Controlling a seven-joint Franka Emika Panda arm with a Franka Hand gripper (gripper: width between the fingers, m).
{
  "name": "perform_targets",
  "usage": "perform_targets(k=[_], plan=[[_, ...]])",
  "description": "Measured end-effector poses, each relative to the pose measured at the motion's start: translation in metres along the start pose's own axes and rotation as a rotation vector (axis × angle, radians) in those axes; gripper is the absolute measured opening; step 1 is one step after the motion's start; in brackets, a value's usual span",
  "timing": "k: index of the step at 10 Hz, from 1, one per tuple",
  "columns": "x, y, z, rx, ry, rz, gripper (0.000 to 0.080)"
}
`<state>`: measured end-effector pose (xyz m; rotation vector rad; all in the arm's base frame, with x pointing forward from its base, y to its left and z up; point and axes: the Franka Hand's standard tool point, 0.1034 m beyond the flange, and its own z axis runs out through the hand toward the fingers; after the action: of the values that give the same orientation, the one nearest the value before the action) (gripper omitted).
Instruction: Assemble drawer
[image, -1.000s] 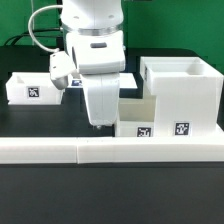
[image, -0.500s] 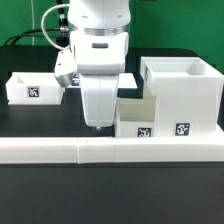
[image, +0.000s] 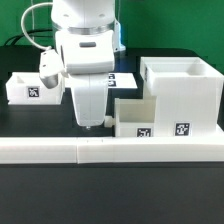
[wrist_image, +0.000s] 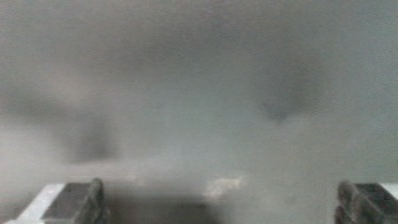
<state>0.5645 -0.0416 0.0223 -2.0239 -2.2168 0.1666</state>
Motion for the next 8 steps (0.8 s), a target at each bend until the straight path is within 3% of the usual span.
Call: perform_targets(k=[3, 7, 8], plan=[[0.007, 0.02, -0.019, 0.036, -0.005, 0.049, 0.0649], [0.053, 0.024, -0.016, 0.039, -0.001, 0.112, 0.0649], [0.05, 0.024, -0.016, 0.039, -0.002, 0.101, 0.0649]])
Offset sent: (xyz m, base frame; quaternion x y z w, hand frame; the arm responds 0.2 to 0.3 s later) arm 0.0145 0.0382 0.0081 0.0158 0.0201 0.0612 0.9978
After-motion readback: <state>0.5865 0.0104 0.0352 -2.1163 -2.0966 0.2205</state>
